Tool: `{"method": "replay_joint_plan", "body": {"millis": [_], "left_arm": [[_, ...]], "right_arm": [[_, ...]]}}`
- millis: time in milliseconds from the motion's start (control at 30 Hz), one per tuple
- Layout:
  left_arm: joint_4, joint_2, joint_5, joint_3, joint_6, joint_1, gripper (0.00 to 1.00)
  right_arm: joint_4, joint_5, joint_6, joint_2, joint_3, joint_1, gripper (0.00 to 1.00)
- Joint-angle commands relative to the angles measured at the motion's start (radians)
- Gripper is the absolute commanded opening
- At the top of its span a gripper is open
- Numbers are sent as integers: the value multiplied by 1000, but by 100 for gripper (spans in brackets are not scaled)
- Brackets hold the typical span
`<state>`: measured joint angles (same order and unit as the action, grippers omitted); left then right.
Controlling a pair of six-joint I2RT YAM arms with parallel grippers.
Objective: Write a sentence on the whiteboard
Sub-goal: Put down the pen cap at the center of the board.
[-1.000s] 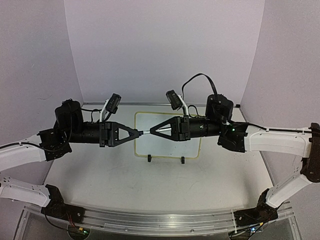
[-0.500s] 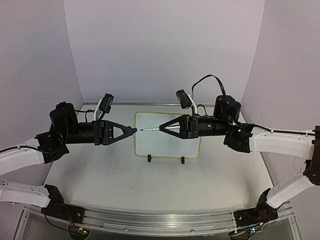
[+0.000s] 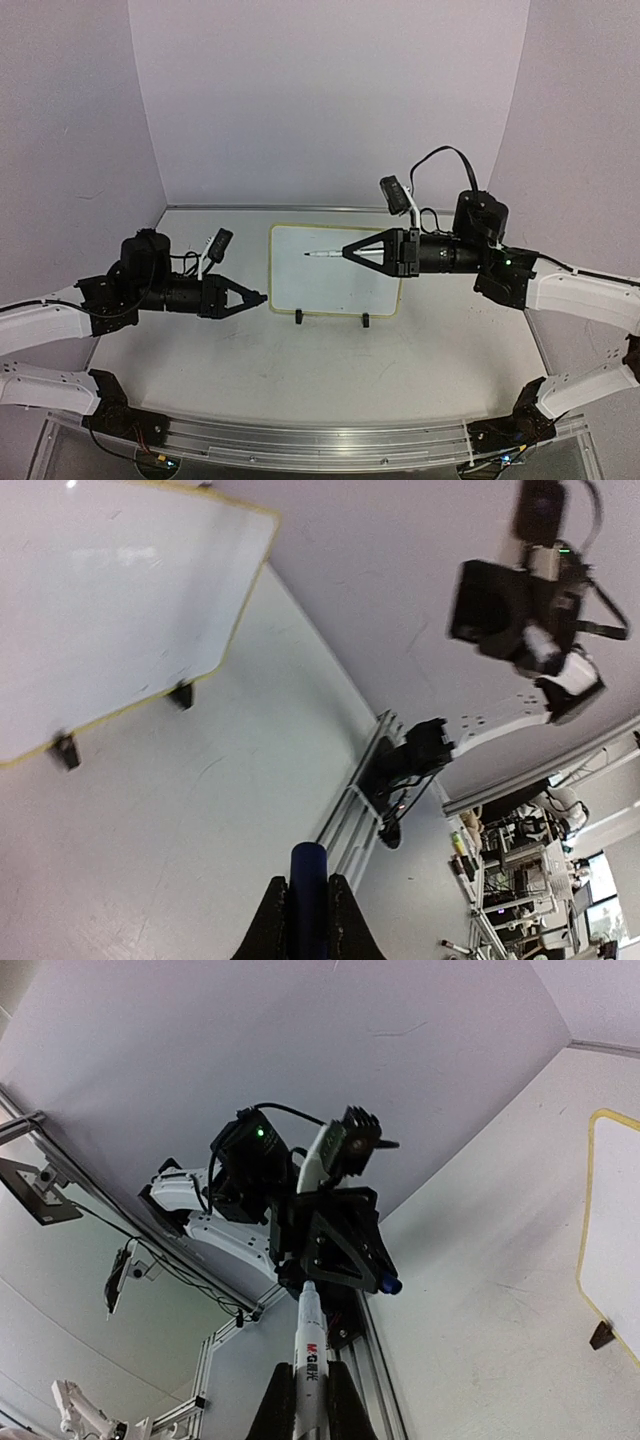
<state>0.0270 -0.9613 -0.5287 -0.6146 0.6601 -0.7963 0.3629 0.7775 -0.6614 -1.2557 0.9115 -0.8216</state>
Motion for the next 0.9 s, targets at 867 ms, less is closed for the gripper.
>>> {"method": "replay_joint_plan", "body": {"millis": [867], "left_arm": [[-60, -468, 176, 84, 62, 2, 31]], "right_arm": [[-294, -346, 155, -25, 13, -73, 0]]}}
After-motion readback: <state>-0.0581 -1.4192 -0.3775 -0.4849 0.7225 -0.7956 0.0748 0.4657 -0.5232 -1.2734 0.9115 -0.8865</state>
